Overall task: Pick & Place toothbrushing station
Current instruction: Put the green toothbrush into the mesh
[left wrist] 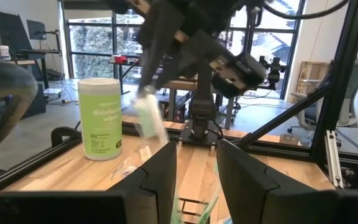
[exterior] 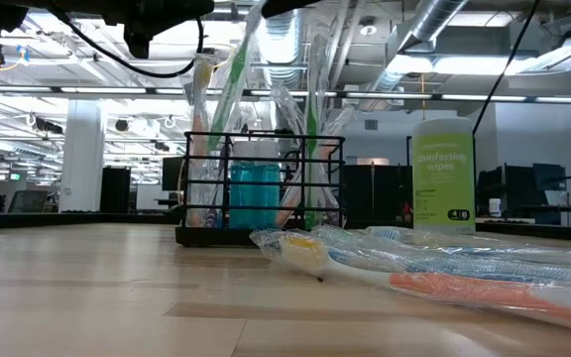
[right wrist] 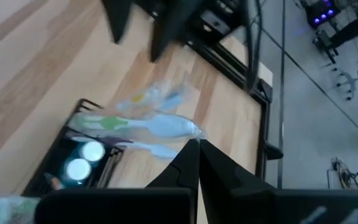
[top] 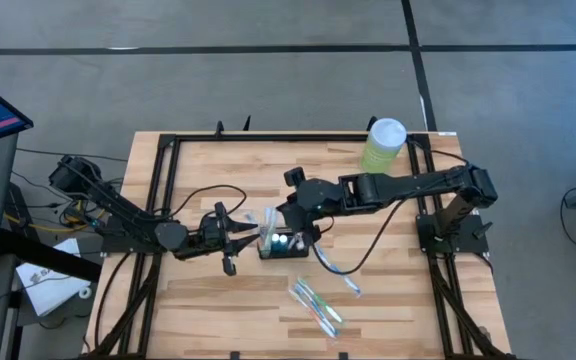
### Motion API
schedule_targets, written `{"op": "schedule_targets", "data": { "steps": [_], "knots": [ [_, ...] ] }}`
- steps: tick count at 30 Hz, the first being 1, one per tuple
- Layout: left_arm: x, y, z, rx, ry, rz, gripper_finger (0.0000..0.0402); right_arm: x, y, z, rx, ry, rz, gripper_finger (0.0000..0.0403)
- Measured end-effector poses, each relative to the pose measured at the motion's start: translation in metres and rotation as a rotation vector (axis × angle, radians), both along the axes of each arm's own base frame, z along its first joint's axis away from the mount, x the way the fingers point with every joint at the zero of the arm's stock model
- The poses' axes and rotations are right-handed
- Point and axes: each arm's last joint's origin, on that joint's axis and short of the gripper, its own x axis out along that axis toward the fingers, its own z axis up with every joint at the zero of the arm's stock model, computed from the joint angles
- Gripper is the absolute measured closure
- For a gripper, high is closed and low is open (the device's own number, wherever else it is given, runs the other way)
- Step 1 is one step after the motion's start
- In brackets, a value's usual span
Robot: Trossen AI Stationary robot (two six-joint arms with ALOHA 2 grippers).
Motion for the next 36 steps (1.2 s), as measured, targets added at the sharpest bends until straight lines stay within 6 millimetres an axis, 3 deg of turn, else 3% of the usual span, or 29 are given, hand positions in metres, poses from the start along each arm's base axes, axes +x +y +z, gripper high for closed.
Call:
{"op": "schedule_targets", "data": {
  "steps": [9,30,36],
  "knots": [
    [0.0,0.0,0.0,0.0,0.0,0.0,0.0293,-0.001,0.02,-0.002,0.0,0.011,0.054,0.0403],
    [0.0,0.0,0.0,0.001,0.003,0.0,0.0293,-0.001,0.02,-0.005,0.104,0.036,0.092,0.0403],
    [0.0,0.0,0.0,0.002,0.003,-0.001,0.0293,0.015,0.017,-0.028,0.118,0.085,0.072,0.0403]
  ]
}}
